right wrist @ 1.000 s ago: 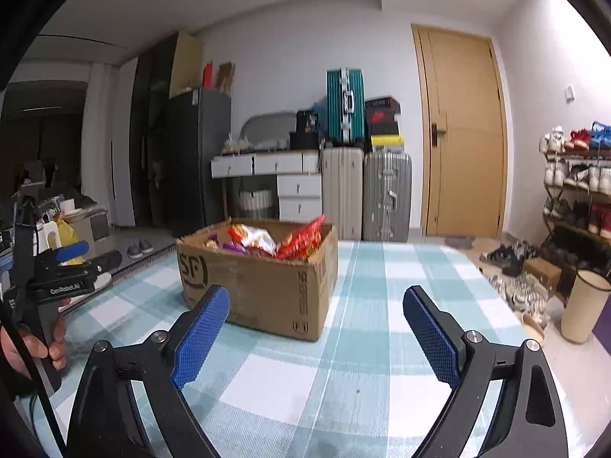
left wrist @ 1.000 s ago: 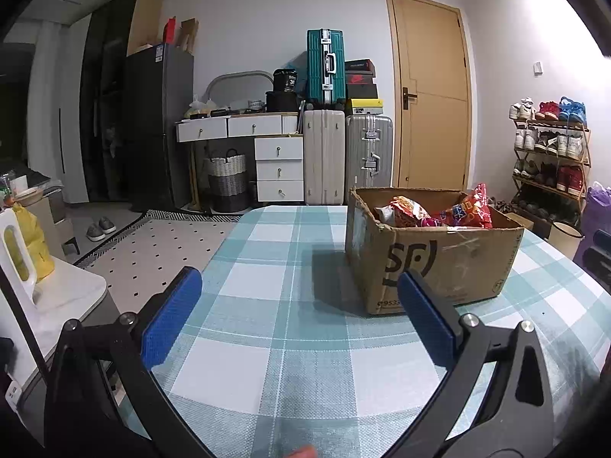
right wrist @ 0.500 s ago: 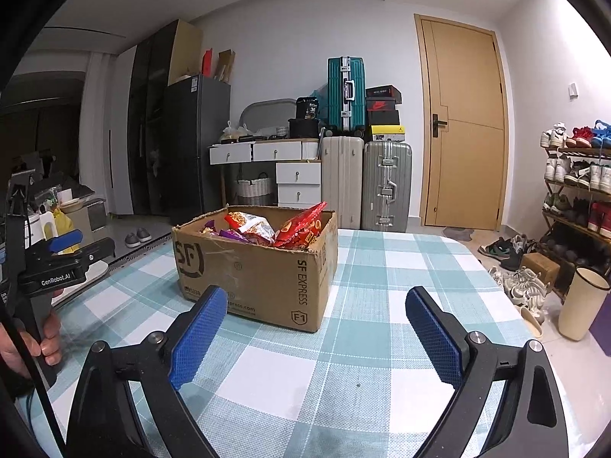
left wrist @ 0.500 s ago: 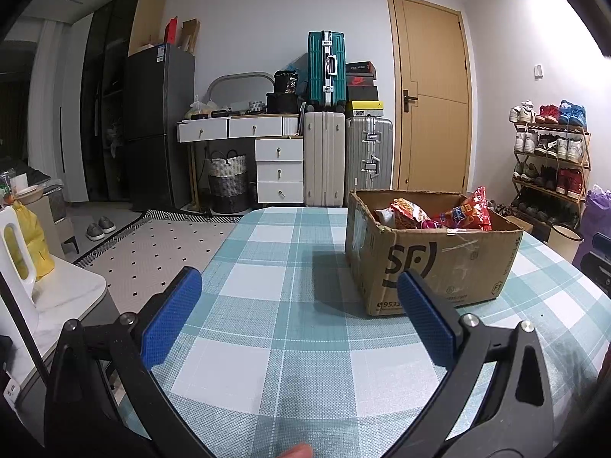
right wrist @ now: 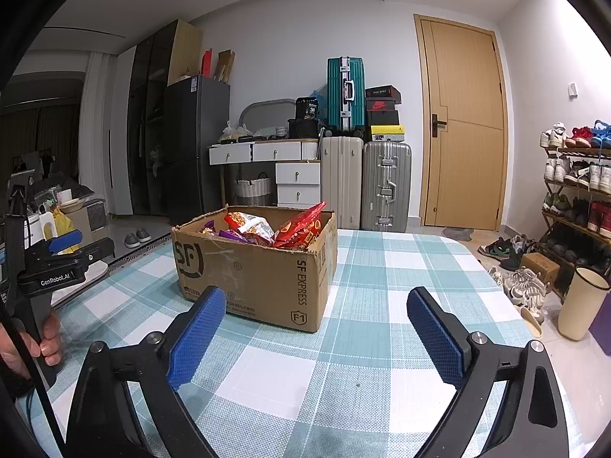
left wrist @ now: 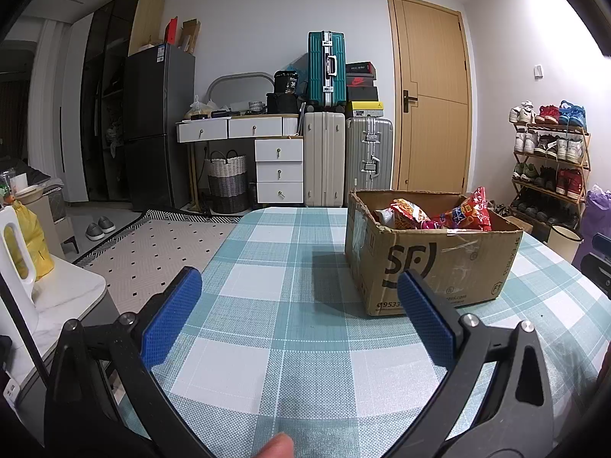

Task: Organize snacks

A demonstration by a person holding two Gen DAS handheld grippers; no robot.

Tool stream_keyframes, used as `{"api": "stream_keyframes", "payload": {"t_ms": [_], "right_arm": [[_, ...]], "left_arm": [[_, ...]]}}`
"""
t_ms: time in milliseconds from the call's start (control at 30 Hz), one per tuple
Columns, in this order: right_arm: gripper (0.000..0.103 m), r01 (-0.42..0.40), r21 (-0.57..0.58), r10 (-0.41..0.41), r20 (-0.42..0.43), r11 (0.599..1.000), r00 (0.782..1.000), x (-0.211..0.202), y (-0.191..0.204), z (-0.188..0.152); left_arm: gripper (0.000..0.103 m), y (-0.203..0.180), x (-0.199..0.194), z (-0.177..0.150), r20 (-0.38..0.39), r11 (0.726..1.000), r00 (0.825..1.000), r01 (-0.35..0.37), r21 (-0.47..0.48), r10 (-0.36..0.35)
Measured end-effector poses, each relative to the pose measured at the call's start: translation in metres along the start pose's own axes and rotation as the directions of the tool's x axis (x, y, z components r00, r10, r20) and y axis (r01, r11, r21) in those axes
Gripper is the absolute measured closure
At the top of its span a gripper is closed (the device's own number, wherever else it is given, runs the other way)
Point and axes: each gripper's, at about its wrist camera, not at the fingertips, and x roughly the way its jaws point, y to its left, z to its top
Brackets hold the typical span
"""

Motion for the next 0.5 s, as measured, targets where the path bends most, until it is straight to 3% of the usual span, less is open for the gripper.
{"api": "stream_keyframes", "payload": {"t_ms": [500], "right_arm": [[0.002,-0.018,-0.005,0.018,0.000,1.000,1.000,0.0007,0.0021,-0.0010]], "left_arm": [[0.001,0.0002,-0.0002,-0.0002,0.001,1.000,1.000,0.000,0.000,0.000]]}}
